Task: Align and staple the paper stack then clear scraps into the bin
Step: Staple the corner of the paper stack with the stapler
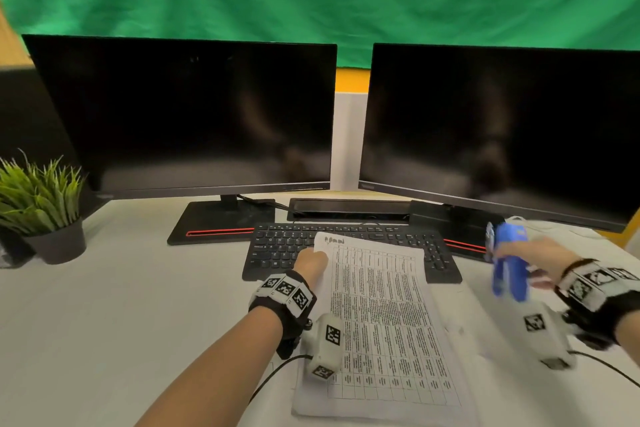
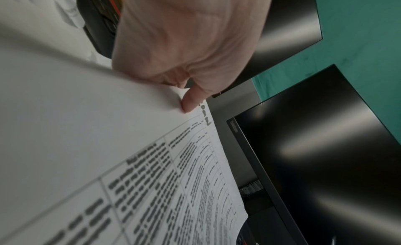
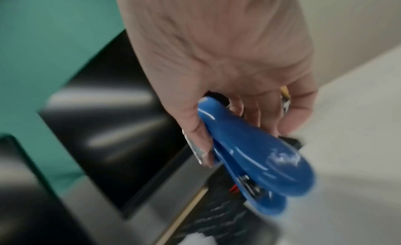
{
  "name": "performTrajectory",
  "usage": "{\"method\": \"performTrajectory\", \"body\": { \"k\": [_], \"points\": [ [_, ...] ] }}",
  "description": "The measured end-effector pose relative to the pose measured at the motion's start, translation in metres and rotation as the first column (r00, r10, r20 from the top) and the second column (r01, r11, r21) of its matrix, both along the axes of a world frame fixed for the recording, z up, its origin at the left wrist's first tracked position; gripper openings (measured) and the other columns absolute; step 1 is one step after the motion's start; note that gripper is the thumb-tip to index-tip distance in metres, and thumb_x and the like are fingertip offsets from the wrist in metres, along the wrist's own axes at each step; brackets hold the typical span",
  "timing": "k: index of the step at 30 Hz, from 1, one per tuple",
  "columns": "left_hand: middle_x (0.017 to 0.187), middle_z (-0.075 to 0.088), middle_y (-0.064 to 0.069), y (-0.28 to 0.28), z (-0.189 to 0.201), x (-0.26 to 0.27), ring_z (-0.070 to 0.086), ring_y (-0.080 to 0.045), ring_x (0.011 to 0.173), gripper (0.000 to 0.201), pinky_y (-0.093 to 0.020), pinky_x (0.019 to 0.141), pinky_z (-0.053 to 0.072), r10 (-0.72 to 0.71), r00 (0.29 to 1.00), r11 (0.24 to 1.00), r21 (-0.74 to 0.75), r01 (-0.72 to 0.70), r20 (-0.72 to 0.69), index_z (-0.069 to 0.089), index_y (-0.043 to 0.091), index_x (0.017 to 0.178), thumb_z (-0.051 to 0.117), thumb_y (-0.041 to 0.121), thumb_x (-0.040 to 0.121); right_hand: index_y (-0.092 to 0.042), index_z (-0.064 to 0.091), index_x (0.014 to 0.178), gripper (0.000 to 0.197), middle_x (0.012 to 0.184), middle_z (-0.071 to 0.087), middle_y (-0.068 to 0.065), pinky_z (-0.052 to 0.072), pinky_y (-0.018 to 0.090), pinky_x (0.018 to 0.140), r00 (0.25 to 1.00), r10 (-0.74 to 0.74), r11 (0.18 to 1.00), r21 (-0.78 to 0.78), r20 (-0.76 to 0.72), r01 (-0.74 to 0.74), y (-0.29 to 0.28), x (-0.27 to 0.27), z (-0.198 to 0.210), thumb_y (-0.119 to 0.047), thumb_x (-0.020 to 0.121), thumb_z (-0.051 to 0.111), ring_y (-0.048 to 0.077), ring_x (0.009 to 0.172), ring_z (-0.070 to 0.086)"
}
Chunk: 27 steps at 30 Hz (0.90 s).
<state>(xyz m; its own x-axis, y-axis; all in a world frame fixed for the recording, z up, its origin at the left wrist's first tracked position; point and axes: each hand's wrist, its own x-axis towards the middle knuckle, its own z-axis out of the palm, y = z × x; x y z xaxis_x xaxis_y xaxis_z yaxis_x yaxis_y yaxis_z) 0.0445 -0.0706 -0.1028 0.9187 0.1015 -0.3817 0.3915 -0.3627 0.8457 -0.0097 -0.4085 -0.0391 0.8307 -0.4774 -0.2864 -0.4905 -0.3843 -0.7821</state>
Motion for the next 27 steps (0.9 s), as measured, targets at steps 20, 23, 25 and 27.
{"method": "performTrajectory", "body": {
  "k": [20, 23, 25, 27],
  "points": [
    [0.121, 0.060, -0.013, 0.003, -0.010, -0.004, 0.057, -0.030, 0.113, 0.030, -0.041, 0.100, 0.046, 0.056, 0.974, 0.994, -0.104, -0.034, 0.218, 0.053, 0.009, 0.121, 0.039, 0.011, 0.094, -0.010, 0.045, 0.115, 0.059, 0.105, 0.061, 0.012, 0.059, 0.038, 0.073, 0.939, -0.087, 0.896, 0.439, 0.332, -0.073, 0.221, 0.097, -0.044, -0.035, 0.072, 0.076, 0.024, 0.091, 0.065],
    [0.133, 0.054, -0.010, 0.001, -0.008, -0.004, 0.051, -0.028, 0.123, 0.037, -0.043, 0.107, 0.041, 0.027, 0.968, 0.997, -0.077, -0.008, 0.251, 0.046, 0.012, 0.133, 0.038, 0.014, 0.097, -0.010, 0.045, 0.122, 0.060, 0.112, 0.061, 0.013, 0.056, 0.039, 0.083, 0.961, -0.037, 0.906, 0.415, 0.276, -0.084, 0.225, 0.108, -0.037, -0.041, 0.077, 0.069, 0.025, 0.095, 0.063],
    [0.138, 0.050, -0.008, 0.001, -0.007, -0.003, 0.048, -0.028, 0.126, 0.040, -0.041, 0.110, 0.038, 0.023, 0.966, 0.999, -0.052, -0.010, 0.257, 0.042, 0.012, 0.138, 0.038, 0.015, 0.098, -0.010, 0.045, 0.123, 0.060, 0.111, 0.061, 0.011, 0.052, 0.036, 0.086, 0.964, 0.070, 0.963, 0.234, 0.257, -0.132, 0.228, 0.111, -0.034, -0.048, 0.080, 0.061, 0.024, 0.094, 0.061],
    [0.129, 0.054, -0.011, 0.000, -0.007, -0.002, 0.054, -0.026, 0.113, 0.033, -0.039, 0.103, 0.043, 0.036, 0.964, 0.998, -0.050, -0.024, 0.264, 0.047, 0.009, 0.130, 0.039, 0.015, 0.098, -0.011, 0.043, 0.122, 0.058, 0.104, 0.056, 0.006, 0.045, 0.030, 0.078, 0.955, 0.183, 0.982, -0.003, 0.235, -0.188, 0.233, 0.110, -0.029, -0.053, 0.084, 0.054, 0.022, 0.089, 0.056]
  ]
}}
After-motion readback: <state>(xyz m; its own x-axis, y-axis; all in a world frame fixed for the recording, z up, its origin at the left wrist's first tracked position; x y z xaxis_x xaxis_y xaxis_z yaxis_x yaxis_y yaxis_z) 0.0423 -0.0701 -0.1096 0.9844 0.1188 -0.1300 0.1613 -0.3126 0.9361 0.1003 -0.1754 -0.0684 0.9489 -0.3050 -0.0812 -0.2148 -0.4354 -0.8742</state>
